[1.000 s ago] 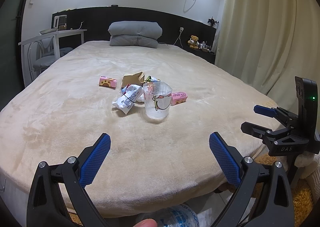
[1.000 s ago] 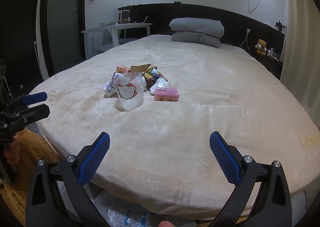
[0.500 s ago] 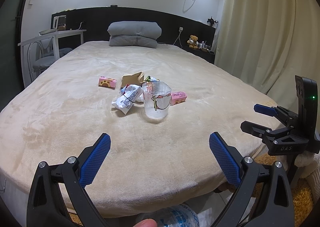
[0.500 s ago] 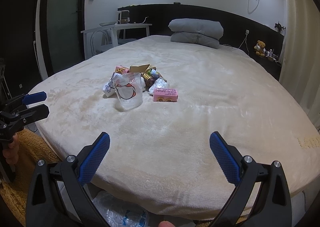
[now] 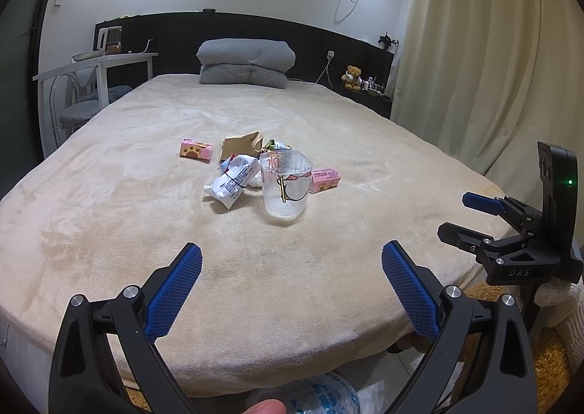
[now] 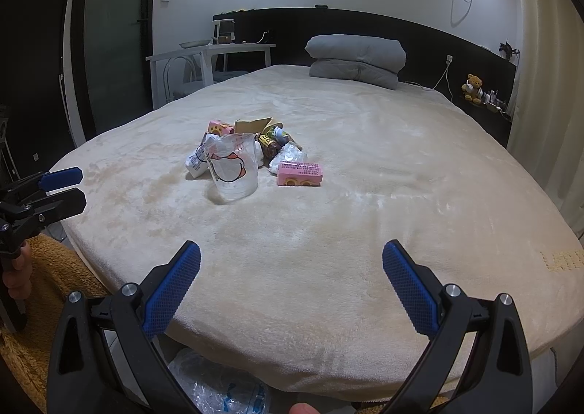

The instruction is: Collect trash

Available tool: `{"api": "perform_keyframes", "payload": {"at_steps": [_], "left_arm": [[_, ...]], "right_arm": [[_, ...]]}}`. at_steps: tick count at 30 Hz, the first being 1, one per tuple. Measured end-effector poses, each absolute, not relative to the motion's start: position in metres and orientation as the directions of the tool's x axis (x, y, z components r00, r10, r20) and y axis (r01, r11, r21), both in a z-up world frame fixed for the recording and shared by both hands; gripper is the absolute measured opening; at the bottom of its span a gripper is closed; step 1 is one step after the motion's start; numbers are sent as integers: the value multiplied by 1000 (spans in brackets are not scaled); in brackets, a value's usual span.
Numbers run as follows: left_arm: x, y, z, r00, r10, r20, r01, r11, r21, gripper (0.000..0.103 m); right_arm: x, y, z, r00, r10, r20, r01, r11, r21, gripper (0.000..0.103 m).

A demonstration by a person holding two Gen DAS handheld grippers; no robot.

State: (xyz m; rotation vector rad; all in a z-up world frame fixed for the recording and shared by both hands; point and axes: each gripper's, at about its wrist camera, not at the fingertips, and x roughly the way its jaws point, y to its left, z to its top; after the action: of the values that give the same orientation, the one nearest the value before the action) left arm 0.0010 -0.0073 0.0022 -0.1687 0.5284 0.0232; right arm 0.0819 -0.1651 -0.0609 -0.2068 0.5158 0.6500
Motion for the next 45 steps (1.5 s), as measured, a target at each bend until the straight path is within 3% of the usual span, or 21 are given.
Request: {"api": "perform_keyframes", "payload": {"at_steps": [25, 36, 45], "left_arm": [[18, 16, 9, 857, -29, -515, -97, 972, -215, 97], [53, 33, 8, 815, -21, -579, -63, 990, -124, 97], [96, 62, -4, 779, 16, -626, -66, 996, -56, 97]], "right_arm": [[103, -160, -59, 634, 551, -543, -644, 765, 24, 99], [145, -145, -59, 605, 548, -578, -649, 760, 40, 99], [202, -128, -65, 544, 565, -620, -637, 759, 133, 99]]}}
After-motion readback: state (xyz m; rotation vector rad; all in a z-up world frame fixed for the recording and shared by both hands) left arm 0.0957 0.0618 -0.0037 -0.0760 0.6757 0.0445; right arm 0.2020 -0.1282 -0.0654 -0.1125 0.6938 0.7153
